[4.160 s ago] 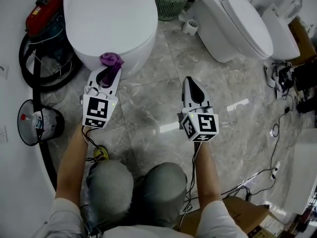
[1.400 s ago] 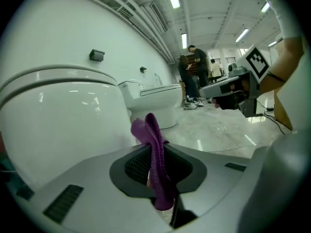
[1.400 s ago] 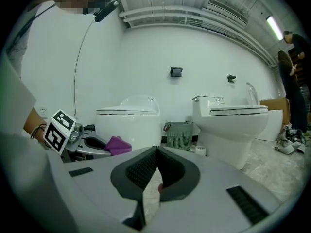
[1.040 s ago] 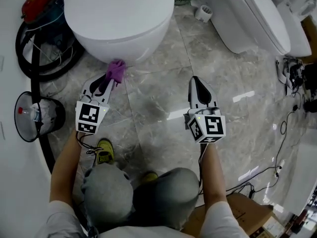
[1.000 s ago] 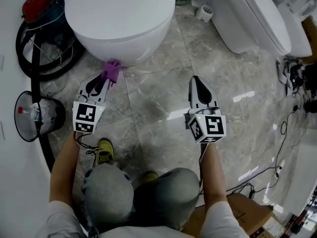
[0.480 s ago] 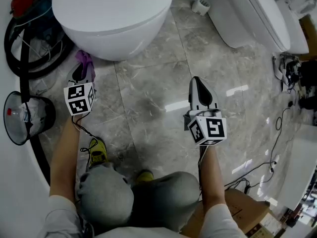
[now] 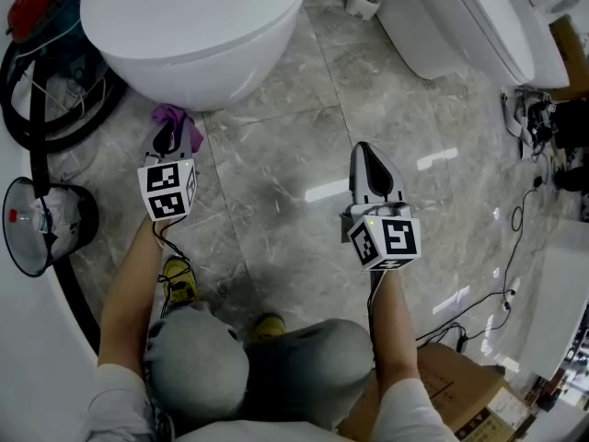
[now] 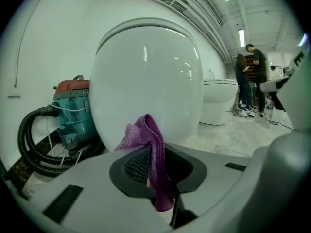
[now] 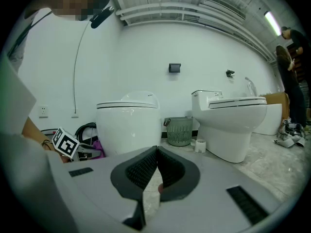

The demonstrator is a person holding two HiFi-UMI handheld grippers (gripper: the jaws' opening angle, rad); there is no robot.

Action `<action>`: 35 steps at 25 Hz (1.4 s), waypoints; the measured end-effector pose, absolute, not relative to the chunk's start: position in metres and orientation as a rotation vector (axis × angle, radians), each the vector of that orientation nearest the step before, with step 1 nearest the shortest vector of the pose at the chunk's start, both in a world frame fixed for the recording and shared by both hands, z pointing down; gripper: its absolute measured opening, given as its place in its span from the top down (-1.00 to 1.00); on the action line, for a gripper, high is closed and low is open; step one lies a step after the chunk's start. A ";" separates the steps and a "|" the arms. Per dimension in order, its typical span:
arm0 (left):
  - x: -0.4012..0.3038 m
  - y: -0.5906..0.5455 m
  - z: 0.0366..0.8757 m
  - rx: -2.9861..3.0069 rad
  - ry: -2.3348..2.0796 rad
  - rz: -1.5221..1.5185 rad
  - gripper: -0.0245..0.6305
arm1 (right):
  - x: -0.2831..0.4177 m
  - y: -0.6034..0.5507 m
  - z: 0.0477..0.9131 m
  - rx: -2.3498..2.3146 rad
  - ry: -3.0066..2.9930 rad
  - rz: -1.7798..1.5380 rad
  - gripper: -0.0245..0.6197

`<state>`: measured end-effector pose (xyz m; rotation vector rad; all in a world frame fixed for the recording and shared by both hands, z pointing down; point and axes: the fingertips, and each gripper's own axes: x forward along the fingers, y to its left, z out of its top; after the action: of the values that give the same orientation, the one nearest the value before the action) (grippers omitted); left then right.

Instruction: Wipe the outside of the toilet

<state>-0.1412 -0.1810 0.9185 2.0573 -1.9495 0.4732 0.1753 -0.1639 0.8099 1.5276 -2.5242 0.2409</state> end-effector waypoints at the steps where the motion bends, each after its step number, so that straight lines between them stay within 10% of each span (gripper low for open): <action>1: -0.134 -0.181 0.918 2.079 -1.931 0.480 0.70 | 0.175 -0.164 0.809 1.527 -2.525 0.241 0.90; 17: 0.046 -0.188 0.890 2.634 -1.285 0.607 0.70 | 0.195 -0.157 0.805 1.608 -2.477 0.271 0.90; 35: -0.021 -0.173 0.685 2.678 -1.290 0.725 0.70 | 0.206 -0.160 0.622 1.704 -2.400 0.402 0.90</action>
<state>-0.0208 -0.1734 0.6855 2.6776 -1.2898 0.7254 0.2057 -0.1602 0.6223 1.7039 -2.4002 0.4020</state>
